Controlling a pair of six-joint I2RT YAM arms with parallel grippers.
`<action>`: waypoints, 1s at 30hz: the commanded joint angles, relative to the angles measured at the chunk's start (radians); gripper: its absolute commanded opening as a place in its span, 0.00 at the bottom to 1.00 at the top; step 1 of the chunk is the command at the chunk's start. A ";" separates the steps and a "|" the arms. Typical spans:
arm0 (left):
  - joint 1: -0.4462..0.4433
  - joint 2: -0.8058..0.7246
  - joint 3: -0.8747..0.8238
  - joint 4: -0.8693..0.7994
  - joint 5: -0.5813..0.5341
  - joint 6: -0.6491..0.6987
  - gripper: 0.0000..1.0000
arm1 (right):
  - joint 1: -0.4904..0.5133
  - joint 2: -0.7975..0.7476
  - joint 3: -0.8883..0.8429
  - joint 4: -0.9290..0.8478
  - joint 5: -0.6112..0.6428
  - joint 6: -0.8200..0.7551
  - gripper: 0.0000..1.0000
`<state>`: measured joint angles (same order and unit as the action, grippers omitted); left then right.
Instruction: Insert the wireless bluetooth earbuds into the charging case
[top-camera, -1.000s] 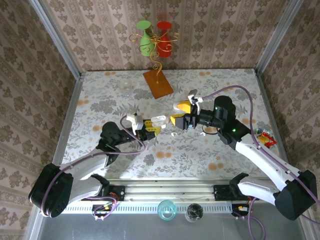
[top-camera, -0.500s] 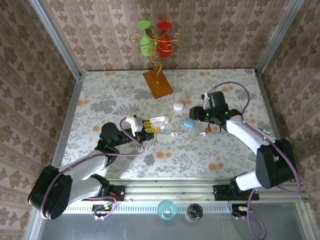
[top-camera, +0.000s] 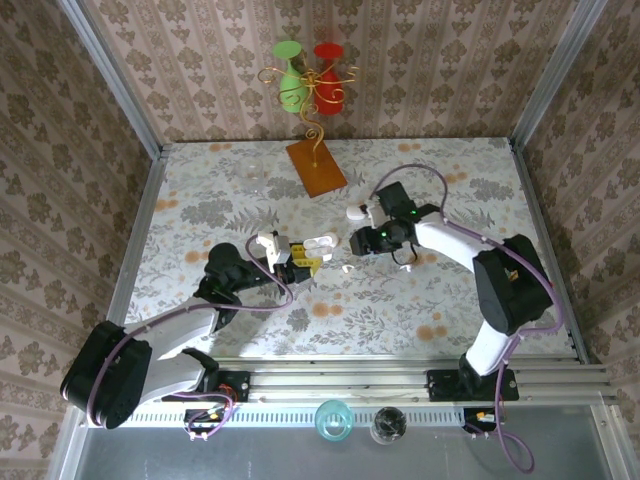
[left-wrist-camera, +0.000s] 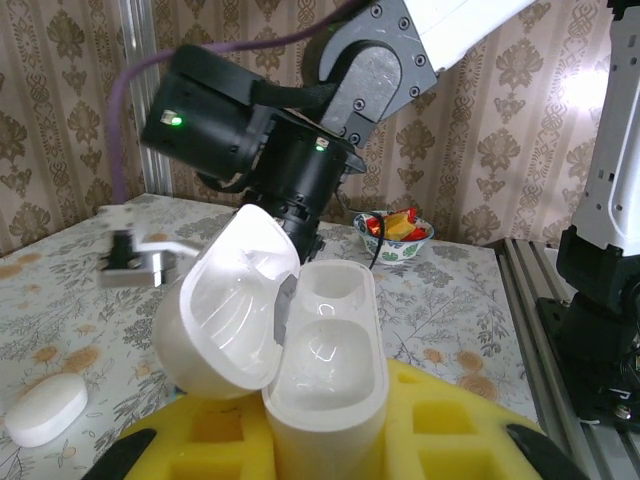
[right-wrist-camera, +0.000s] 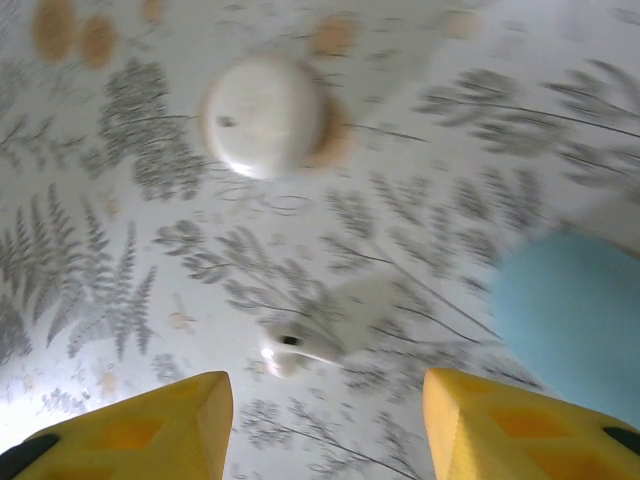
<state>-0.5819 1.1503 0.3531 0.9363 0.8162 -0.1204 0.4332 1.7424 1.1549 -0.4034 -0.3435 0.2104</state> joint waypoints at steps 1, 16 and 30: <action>-0.005 -0.004 0.006 0.058 0.029 -0.018 0.01 | 0.029 0.074 0.080 -0.090 -0.010 -0.104 0.53; -0.015 -0.023 -0.005 0.041 0.023 -0.010 0.02 | 0.056 0.262 0.229 -0.215 -0.071 -0.173 0.45; -0.021 -0.015 -0.008 0.042 0.024 -0.007 0.02 | 0.064 0.244 0.170 -0.218 -0.085 -0.186 0.36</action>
<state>-0.5972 1.1492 0.3531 0.9497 0.8196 -0.1268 0.4892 2.0068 1.3491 -0.5827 -0.4026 0.0429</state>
